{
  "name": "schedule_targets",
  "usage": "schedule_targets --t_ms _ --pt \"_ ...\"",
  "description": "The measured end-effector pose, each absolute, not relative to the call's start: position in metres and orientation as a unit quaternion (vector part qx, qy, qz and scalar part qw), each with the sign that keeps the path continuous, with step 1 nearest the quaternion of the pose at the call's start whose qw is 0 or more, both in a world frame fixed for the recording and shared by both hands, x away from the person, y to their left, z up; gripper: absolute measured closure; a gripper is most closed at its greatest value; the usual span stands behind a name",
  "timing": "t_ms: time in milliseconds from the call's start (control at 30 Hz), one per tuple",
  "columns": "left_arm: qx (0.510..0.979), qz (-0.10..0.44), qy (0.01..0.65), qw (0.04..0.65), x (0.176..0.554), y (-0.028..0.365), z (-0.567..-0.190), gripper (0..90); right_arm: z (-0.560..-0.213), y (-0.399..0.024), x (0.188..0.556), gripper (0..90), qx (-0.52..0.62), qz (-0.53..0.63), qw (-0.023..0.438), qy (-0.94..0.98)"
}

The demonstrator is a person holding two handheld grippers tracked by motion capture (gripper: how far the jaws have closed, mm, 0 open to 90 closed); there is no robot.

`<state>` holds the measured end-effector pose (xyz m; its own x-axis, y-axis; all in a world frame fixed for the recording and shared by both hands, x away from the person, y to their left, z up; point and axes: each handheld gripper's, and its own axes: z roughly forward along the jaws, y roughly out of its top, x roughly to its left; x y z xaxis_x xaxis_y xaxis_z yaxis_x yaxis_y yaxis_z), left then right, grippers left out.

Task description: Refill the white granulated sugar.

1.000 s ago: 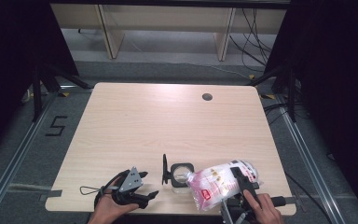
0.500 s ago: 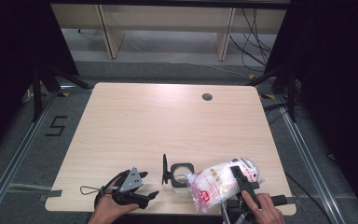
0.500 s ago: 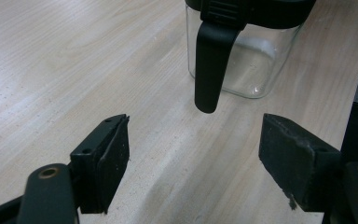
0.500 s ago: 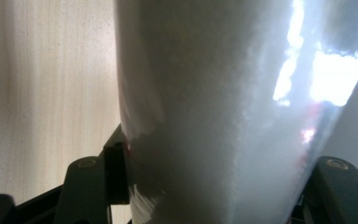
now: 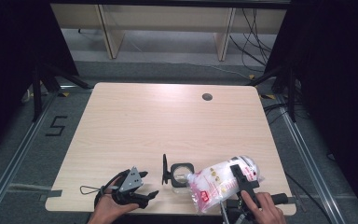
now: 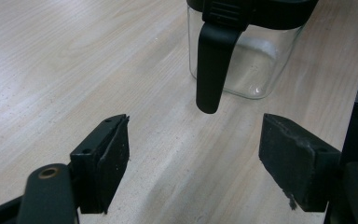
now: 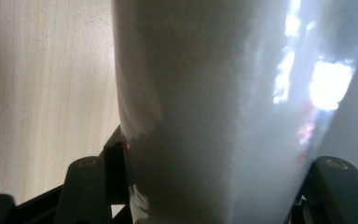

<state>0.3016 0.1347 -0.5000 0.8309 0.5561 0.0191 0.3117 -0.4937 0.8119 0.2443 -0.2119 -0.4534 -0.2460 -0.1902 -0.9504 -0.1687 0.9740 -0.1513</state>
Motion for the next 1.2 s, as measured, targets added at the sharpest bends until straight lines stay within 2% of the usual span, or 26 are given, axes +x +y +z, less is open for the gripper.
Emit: schedule_targets --t_ms 400,533,867,933,1200 --pt "0.852 0.138 0.253 0.436 0.302 0.135 -0.500 24.0 -0.450 -0.210 0.246 40.3 -0.104 -0.011 0.599 0.794" --pt "0.856 0.156 0.240 0.431 0.303 0.136 -0.499 24.0 -0.446 -0.209 0.248 40.3 -0.129 -0.016 0.604 0.786" --pt "0.859 0.158 0.235 0.426 0.304 0.137 -0.498 24.0 -0.440 -0.207 0.249 40.4 -0.148 -0.041 0.606 0.780" --pt "0.855 0.143 0.248 0.432 0.302 0.136 -0.500 24.0 -0.442 -0.207 0.250 40.4 -0.144 -0.029 0.610 0.779" --pt "0.862 0.156 0.237 0.420 0.303 0.138 -0.498 23.9 -0.438 -0.205 0.252 40.4 -0.158 -0.048 0.604 0.780"
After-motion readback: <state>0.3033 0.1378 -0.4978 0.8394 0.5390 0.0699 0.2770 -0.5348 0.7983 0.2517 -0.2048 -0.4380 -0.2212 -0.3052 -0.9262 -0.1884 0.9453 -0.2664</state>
